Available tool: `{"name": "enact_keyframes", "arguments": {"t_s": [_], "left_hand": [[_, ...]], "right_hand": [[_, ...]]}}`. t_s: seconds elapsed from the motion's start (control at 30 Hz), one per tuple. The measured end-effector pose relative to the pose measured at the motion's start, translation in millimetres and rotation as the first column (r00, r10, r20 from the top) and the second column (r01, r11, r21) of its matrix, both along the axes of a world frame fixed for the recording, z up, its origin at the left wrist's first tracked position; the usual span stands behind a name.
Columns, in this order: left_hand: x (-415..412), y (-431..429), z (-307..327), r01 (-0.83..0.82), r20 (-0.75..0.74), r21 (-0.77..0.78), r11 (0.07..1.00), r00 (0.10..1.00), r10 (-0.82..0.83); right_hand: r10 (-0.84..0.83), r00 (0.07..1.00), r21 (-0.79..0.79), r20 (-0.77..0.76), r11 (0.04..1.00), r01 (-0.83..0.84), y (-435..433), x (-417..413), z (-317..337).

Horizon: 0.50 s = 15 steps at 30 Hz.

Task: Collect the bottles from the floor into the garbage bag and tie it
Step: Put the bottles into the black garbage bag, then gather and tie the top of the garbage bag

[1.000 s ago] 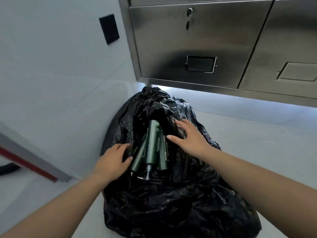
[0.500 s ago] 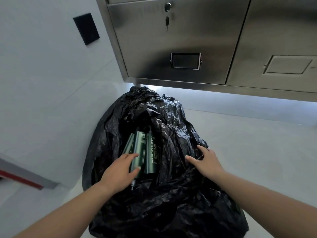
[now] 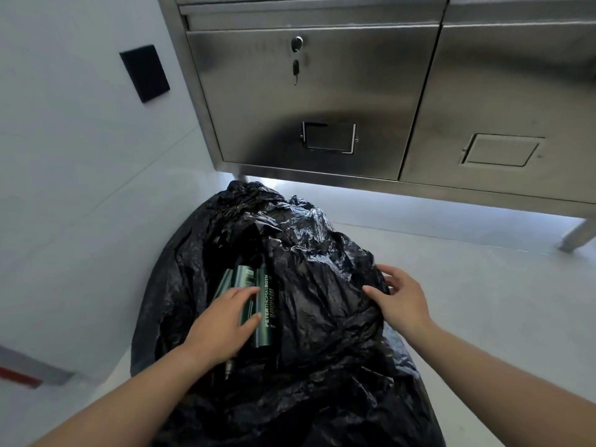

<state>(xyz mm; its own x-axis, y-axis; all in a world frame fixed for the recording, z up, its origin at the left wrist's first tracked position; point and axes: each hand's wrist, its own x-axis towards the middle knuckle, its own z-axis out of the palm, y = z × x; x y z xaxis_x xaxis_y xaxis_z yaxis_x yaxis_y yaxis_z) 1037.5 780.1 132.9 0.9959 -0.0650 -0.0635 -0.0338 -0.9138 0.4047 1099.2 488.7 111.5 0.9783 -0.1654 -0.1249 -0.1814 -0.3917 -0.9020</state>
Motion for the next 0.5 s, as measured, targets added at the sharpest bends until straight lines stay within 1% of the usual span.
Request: {"name": "enact_keyframes", "arguments": {"t_s": [0.13, 0.3, 0.4, 0.5], "left_hand": [[18.1, -14.2, 20.0, 0.018, 0.091, -0.042, 0.999, 0.996, -0.014], [40.6, -49.9, 44.2, 0.061, 0.133, -0.079, 0.995, 0.99, -0.05], [47.5, -79.9, 51.9, 0.114, 0.145, -0.055, 0.992, 0.984, -0.105], [50.3, -110.6, 54.2, 0.168, 0.172, -0.062, 0.984, 0.973, -0.155]], "right_hand": [[-0.122, 0.988, -0.007, 0.094, 0.992, 0.123, -53.2, 2.4, 11.8], [-0.249, 0.959, -0.038, 0.133, 0.966, 0.256, -119.2, -4.5, 18.3], [-0.251, 0.957, -0.02, 0.144, 0.966, 0.256, -142.7, -11.9, 19.9], [-0.158, 0.965, -0.011, 0.208, 0.986, 0.164, -140.9, -17.0, 24.0]]}}
